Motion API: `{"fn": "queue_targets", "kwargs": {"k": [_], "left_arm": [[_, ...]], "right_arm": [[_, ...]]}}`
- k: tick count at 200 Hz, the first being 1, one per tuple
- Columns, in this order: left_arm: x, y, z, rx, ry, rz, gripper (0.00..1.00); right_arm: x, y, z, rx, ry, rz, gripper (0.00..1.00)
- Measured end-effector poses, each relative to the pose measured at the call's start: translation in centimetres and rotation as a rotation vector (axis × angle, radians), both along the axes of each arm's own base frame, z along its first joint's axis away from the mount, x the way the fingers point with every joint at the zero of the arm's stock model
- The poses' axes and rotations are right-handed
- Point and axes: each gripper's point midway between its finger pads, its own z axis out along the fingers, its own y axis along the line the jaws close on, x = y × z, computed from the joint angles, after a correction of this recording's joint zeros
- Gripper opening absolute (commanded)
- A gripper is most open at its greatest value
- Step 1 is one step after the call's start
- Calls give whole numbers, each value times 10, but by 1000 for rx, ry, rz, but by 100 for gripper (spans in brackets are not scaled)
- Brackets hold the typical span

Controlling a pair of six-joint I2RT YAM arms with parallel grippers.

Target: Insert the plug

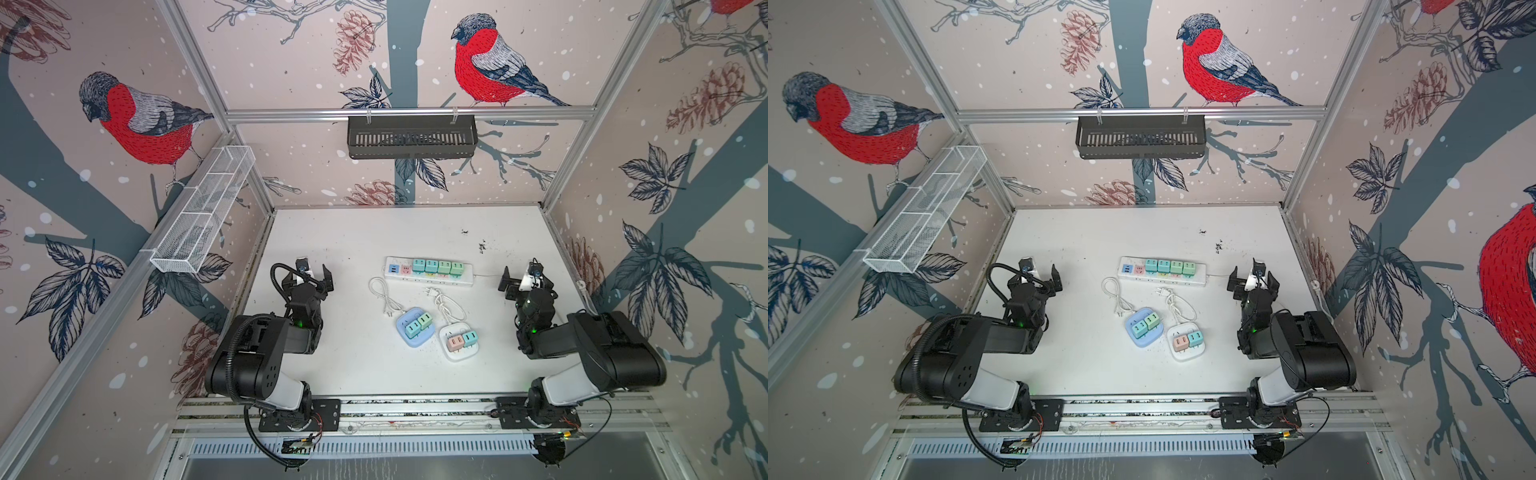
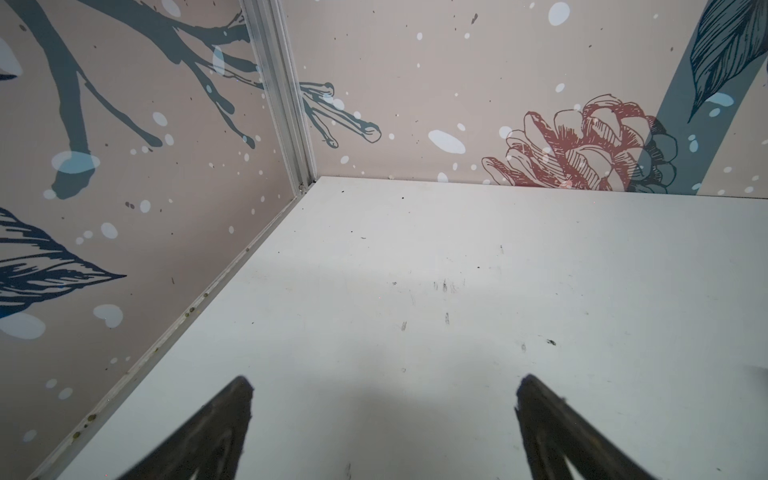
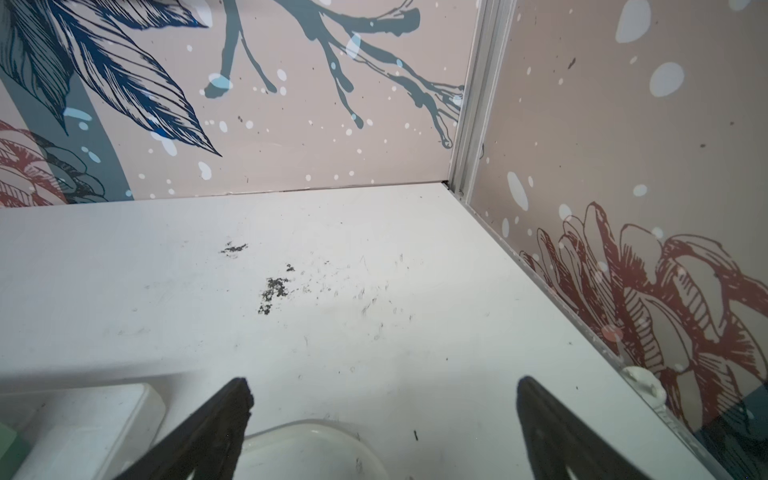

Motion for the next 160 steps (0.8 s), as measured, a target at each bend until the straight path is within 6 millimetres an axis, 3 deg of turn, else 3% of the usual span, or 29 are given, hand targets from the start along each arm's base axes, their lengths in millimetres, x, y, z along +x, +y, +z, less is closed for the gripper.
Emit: {"fn": "queue_targets", "kwargs": {"k": [20, 61, 160], "left_arm": [[1, -3, -1, -11, 1, -14, 98], [1, -3, 0, -11, -1, -16, 98], [1, -3, 0, -12, 0, -16, 98]], "right_arm": [[9, -6, 10, 26, -21, -7, 99], [9, -5, 0, 33, 25, 11, 99], [12, -5, 1, 35, 24, 13, 99]]}}
